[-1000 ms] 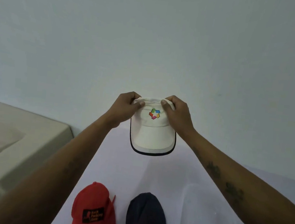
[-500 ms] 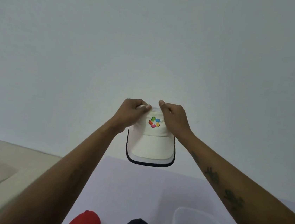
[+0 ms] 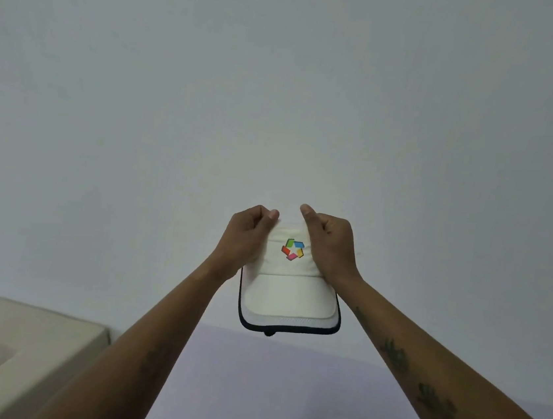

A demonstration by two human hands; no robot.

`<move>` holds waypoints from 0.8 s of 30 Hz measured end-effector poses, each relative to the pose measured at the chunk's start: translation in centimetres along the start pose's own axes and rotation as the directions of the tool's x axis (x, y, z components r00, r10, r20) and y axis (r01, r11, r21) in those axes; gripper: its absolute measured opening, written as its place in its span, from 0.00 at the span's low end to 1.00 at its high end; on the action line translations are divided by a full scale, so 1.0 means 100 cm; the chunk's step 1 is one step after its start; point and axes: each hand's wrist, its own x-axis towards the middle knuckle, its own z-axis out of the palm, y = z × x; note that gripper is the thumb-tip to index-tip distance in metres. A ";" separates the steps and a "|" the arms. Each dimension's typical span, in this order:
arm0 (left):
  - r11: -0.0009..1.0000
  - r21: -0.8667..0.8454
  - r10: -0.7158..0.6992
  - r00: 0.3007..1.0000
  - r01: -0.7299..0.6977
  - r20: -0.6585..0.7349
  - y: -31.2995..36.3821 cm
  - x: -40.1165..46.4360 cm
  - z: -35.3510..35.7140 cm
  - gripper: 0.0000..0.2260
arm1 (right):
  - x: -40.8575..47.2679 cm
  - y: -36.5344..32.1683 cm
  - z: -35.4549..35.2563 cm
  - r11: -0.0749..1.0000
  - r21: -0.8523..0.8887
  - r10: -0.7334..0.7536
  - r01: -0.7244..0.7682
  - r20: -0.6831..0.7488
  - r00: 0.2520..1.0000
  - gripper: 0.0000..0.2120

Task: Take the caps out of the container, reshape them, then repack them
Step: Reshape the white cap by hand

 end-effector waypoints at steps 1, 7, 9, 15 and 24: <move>0.999 0.043 0.011 1.000 -0.012 0.027 0.003 0.001 -0.001 0.17 | 0.001 0.000 -0.002 1.000 -0.020 -0.020 0.020 -0.011 1.000 0.27; 0.955 0.276 0.079 0.989 -0.111 0.124 0.024 0.007 0.011 0.10 | 0.001 0.000 -0.002 0.996 -0.046 -0.081 0.079 -0.051 0.995 0.29; 0.960 0.260 0.075 0.991 -0.101 0.106 0.025 0.008 0.014 0.09 | 0.001 0.002 -0.003 0.996 -0.056 -0.071 0.068 -0.042 0.997 0.28; 0.981 0.169 0.085 0.994 -0.097 0.072 0.023 0.012 0.004 0.09 | 0.004 0.011 -0.020 0.998 -0.062 0.008 0.002 0.155 0.988 0.20; 0.987 0.064 0.149 0.989 -0.149 -0.008 0.018 0.007 0.011 0.11 | -0.003 0.000 -0.013 1.000 0.006 -0.005 0.005 0.042 0.999 0.21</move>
